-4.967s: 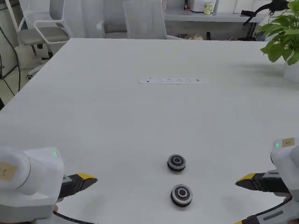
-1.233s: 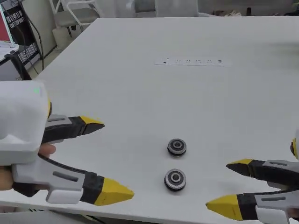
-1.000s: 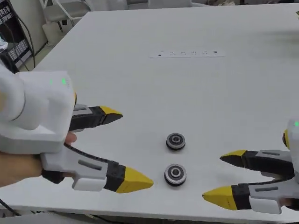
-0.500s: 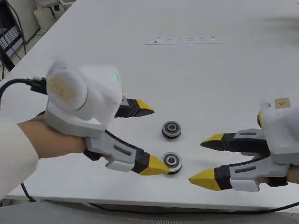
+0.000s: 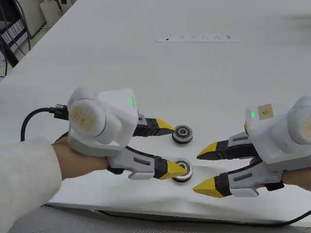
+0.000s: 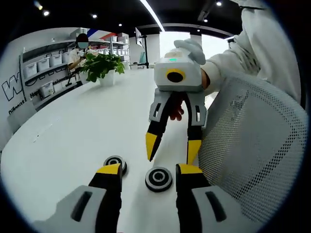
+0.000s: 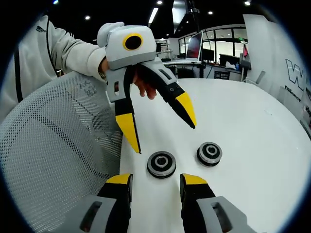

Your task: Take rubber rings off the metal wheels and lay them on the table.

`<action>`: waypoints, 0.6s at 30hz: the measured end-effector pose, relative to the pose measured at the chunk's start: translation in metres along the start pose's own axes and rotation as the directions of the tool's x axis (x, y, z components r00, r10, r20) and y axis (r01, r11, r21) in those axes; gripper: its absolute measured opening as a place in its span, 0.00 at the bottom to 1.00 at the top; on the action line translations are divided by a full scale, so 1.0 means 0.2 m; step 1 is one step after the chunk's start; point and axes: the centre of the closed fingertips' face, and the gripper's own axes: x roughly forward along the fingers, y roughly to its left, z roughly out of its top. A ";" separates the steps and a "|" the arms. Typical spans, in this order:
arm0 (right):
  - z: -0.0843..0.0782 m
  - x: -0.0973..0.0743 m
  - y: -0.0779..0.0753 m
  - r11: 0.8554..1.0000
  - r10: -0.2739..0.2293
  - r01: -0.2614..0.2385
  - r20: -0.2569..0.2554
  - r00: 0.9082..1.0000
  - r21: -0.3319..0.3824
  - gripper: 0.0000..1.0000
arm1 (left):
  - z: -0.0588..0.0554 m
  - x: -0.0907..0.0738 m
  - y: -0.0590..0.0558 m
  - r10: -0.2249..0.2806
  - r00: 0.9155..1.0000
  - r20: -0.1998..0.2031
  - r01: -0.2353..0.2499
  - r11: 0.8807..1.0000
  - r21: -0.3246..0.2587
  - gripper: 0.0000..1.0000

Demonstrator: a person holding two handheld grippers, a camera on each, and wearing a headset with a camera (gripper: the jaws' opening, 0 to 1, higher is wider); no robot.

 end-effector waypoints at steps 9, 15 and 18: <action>0.01 0.09 -0.03 0.999 -0.049 0.049 0.010 0.999 -0.015 0.33 | -0.06 0.05 -0.03 -0.021 1.000 -0.020 0.021 1.000 0.011 0.27; 0.03 0.10 -0.04 0.997 -0.079 0.078 0.052 0.996 0.010 0.28 | -0.08 0.08 -0.03 -0.030 0.999 -0.021 0.030 1.000 -0.009 0.24; 0.02 0.11 -0.04 0.996 -0.083 0.082 0.057 0.995 0.022 0.28 | -0.08 0.09 -0.04 -0.034 0.999 -0.018 0.034 0.999 -0.009 0.22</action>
